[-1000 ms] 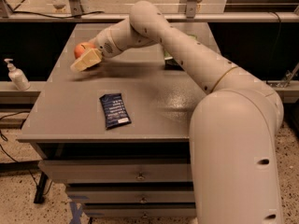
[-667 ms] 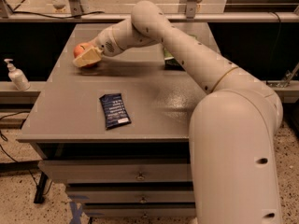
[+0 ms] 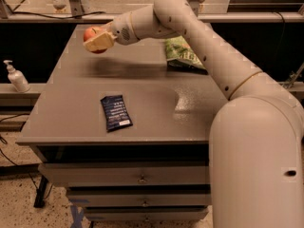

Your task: Pick apple

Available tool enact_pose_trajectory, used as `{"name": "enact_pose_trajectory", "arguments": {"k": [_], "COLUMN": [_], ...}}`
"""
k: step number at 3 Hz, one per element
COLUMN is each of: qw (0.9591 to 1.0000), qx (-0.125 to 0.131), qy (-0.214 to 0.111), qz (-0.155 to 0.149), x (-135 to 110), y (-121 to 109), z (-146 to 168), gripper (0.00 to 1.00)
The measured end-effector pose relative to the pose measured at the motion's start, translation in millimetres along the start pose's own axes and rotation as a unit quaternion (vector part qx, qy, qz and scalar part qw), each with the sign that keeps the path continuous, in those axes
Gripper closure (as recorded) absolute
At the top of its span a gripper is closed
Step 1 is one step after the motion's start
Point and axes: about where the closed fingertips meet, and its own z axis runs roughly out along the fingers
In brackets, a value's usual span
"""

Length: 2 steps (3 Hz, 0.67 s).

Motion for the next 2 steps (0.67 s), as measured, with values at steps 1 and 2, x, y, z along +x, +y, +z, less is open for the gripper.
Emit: {"name": "enact_pose_trajectory", "arguments": {"k": [1,2], "qw": [0.9978,0.9974], "qx": [-0.037,-0.048], "qy": [-0.050,-0.049], "qz": [-0.020,-0.020], "x": [-29.7,-28.9], "y": [21.6,27.3], "z": [-46.8,-45.3], "gripper": [1.00,1.00]}}
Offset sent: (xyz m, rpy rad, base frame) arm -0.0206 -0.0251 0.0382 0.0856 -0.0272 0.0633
